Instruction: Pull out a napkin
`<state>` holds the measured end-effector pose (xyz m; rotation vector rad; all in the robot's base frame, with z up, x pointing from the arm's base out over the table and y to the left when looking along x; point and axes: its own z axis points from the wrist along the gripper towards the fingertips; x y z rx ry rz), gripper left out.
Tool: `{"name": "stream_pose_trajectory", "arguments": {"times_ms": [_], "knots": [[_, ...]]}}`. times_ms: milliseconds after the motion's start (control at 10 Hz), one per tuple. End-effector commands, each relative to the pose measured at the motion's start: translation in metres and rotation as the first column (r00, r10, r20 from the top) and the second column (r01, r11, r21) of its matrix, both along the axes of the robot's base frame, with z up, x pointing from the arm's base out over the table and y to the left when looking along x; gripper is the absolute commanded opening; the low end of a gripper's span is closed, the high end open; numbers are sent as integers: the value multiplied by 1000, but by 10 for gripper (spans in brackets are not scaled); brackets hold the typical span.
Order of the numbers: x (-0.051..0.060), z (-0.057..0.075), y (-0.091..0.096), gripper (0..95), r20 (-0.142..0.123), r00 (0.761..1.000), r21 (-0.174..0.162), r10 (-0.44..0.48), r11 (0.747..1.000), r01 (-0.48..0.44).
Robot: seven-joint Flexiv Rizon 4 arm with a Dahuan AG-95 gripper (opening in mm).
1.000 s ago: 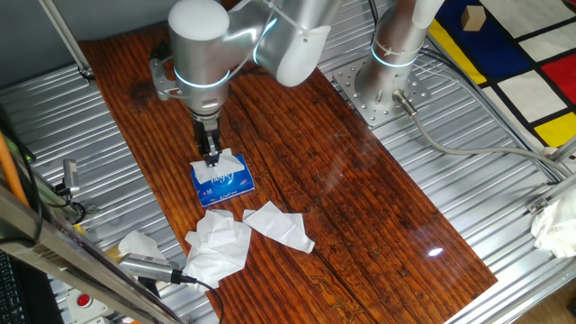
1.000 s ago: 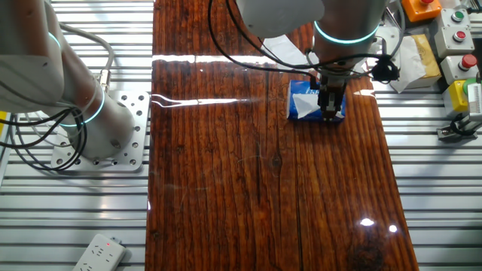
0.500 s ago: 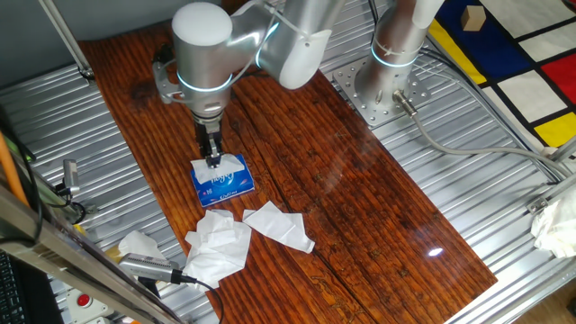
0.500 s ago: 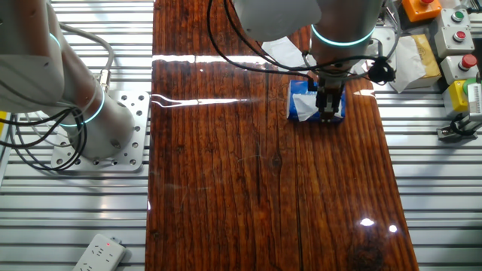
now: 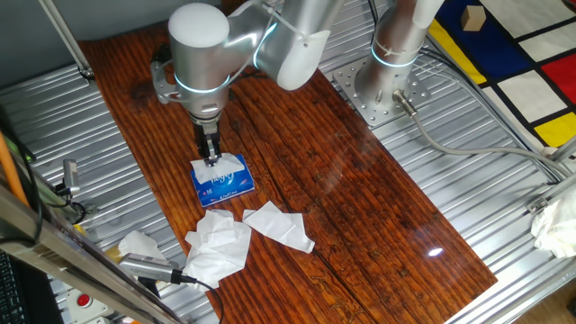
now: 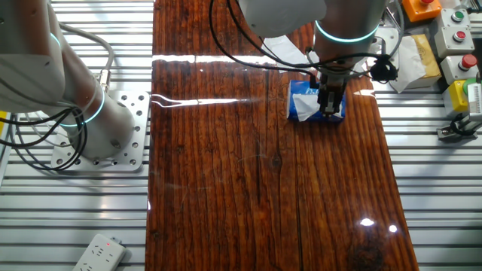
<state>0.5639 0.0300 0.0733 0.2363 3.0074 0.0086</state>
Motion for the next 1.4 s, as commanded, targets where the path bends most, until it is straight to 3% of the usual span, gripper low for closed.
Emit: {"name": "stream_pose_trajectory", "arguments": {"times_ms": [100,200,800,1400], "knots": [[0,0,0,190,0,1000,0,-5,1000,5],[0,1,0,0,-1,1000,2,-11,1000,11],[3,8,0,0,-13,1000,4,-17,1000,18],[8,29,1,0,-47,999,0,-7,1000,7]]}}
